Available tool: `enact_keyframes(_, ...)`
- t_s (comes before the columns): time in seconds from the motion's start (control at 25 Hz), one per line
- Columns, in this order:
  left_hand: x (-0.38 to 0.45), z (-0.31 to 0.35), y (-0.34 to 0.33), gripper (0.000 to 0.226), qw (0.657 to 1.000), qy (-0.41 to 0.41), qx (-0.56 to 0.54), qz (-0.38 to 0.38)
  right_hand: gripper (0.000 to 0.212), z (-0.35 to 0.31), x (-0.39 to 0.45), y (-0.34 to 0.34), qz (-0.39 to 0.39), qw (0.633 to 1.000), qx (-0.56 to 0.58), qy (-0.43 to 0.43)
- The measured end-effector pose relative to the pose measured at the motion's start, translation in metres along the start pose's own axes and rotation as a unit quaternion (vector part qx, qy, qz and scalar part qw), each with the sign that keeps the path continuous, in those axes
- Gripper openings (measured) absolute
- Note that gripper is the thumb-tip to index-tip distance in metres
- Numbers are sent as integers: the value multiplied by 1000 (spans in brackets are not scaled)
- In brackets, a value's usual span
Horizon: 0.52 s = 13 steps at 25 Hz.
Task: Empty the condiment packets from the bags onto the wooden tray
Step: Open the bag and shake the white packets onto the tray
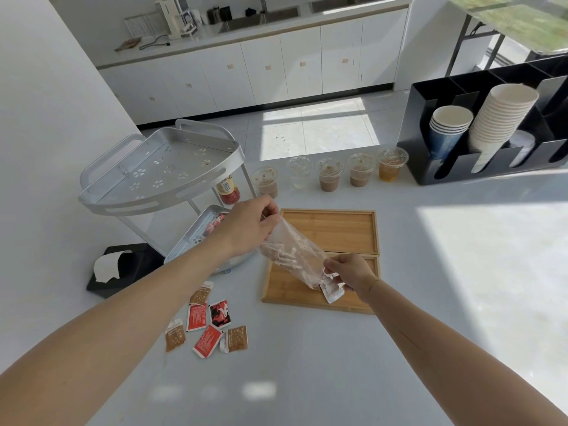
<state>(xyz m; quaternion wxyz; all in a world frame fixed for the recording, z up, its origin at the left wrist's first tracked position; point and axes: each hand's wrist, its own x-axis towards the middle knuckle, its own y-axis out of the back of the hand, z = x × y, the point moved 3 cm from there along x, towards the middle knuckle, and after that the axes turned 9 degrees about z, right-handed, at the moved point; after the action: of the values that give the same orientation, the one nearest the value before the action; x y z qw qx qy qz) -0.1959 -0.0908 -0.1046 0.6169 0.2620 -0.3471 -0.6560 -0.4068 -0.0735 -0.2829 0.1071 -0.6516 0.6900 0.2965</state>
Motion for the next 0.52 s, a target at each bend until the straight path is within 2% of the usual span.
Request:
enact_keyframes(0.36,1,36,-14,9,992,-110,66,0,23,2,-1,-7,-8,996,80,-27)
enact_keyframes(0.52,4,40,-11,8,991,-107,75,7,24,2,-3,-7,-8,996,82,-35)
